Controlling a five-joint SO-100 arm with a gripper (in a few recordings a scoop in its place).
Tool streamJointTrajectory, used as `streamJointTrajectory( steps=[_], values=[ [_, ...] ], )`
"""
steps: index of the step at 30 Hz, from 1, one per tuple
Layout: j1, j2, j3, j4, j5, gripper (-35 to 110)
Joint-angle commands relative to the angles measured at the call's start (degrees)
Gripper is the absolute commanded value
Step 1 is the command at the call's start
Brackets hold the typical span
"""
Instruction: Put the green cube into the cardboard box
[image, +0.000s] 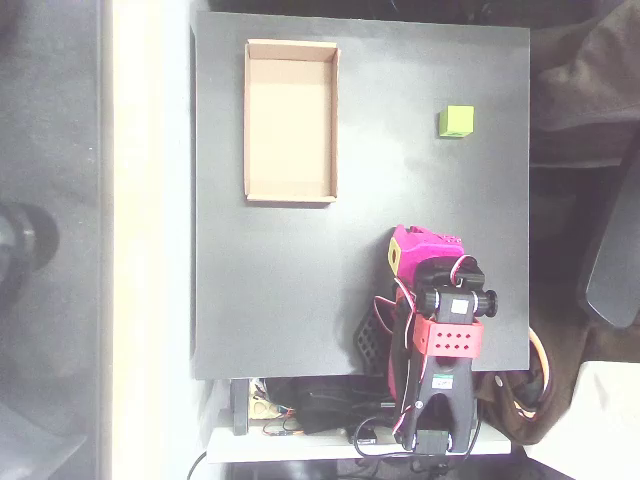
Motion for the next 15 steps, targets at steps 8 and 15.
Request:
streamJointTrajectory(
  steps=[8, 15],
  values=[
    [0.6, 0.6, 0.3, 2.1, 0.0, 5],
    [0.6, 0.6, -0.4, 2.2, 0.0, 5]
  ],
)
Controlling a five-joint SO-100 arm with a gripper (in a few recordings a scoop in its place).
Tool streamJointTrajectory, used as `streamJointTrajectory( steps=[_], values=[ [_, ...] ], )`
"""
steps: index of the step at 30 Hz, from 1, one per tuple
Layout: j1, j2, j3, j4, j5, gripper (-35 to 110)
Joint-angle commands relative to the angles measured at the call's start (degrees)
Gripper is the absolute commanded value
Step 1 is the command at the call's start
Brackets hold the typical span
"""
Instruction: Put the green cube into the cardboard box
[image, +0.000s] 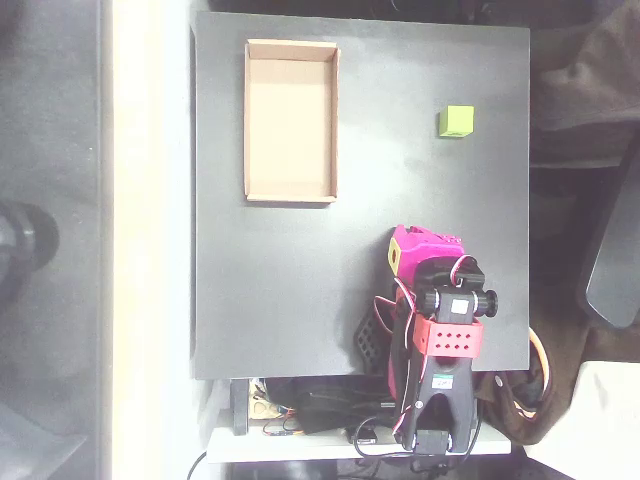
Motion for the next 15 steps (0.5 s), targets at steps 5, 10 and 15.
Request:
streamJointTrajectory(
  steps=[5, 10, 15],
  values=[
    [0.7, -1.0, -5.1, 2.2, 0.0, 5],
    [1.1, -10.7, -14.8, 2.2, 0.4, 5],
    [1.3, -24.3, -29.8, 2.2, 0.4, 5]
  ],
)
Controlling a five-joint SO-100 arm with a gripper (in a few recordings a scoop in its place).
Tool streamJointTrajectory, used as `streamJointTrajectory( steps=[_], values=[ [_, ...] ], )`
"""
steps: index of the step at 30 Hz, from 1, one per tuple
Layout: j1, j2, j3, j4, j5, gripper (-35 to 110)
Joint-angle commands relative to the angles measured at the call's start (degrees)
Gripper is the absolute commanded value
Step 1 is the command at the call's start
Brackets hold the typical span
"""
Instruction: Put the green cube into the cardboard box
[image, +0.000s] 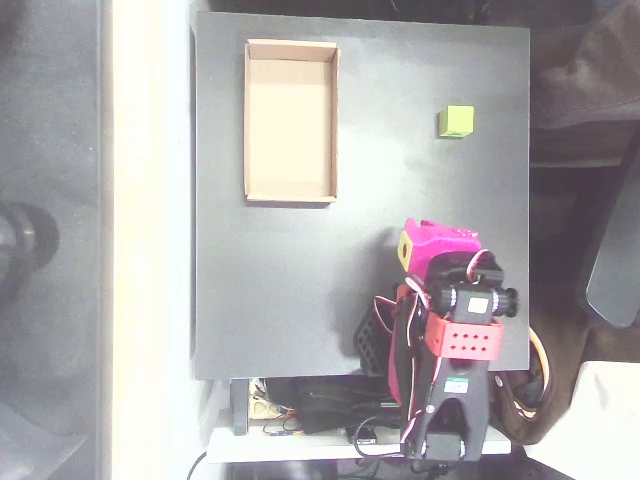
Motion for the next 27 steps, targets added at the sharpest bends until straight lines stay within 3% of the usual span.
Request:
streamJointTrajectory(
  steps=[1, 13, 27],
  values=[
    [0.4, -9.0, -12.9, 0.9, 0.5, 5],
    [0.7, -39.0, -49.7, 1.0, 0.6, 6],
    [8.9, -60.6, -66.0, 0.3, 0.1, 6]
  ],
)
